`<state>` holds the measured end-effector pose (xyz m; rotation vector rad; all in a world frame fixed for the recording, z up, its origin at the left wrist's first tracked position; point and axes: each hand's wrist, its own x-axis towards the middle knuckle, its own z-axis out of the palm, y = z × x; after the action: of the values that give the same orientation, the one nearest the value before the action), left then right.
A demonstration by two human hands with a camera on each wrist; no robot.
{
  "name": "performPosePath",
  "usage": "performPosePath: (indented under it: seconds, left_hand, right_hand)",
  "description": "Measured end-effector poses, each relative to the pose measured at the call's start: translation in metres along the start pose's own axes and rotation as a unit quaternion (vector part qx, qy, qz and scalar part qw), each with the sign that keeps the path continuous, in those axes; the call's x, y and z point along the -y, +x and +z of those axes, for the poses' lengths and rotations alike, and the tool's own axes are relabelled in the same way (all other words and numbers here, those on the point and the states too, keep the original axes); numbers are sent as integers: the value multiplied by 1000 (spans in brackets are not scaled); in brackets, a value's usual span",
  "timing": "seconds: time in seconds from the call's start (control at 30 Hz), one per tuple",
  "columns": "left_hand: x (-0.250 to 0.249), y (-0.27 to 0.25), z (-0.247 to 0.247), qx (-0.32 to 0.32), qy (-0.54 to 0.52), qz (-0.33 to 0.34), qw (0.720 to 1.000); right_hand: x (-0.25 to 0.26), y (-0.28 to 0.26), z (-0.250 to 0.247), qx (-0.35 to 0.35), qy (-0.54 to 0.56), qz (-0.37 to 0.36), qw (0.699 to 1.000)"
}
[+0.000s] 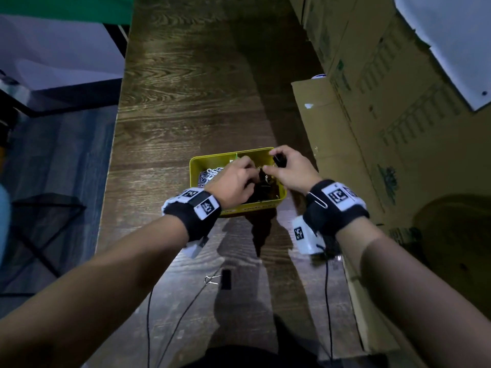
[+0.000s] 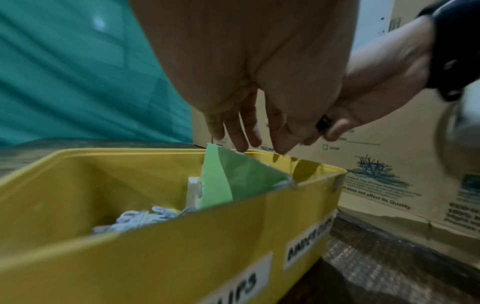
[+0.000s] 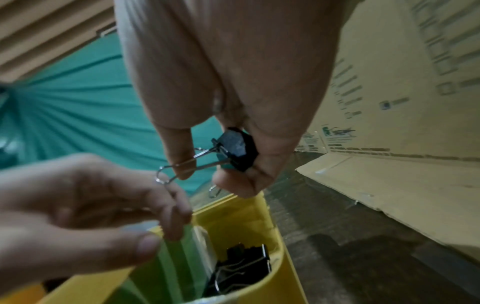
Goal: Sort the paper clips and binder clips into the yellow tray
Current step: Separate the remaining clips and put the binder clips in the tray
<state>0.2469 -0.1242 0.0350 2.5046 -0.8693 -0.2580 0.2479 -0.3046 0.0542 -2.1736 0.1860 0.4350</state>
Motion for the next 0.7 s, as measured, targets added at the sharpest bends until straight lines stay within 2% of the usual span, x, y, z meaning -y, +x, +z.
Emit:
performPosePath:
  seconds: [0.1, 0.27, 0.47, 0.57, 0.67, 0.7]
  left_hand:
    - [5, -23, 5, -36, -14, -8, 999]
    - [9, -55, 9, -41, -37, -21, 998]
    - [17, -114, 13, -35, -62, -24, 997]
    - [19, -154, 19, -31, -25, -9, 999]
    - [19, -190, 24, -59, -25, -11, 998]
    - [18, -204, 26, -49, -27, -17, 998]
  right_hand:
    - [11, 13, 12, 23, -92, -26, 995]
    - [14, 10, 30, 77, -206, -25, 975]
    - [22, -36, 46, 47, -187, -136, 972]
    - [24, -69, 61, 75, -155, -163, 971]
    - [16, -100, 86, 130, -167, -166, 963]
    - [11, -108, 96, 151, -172, -170, 959]
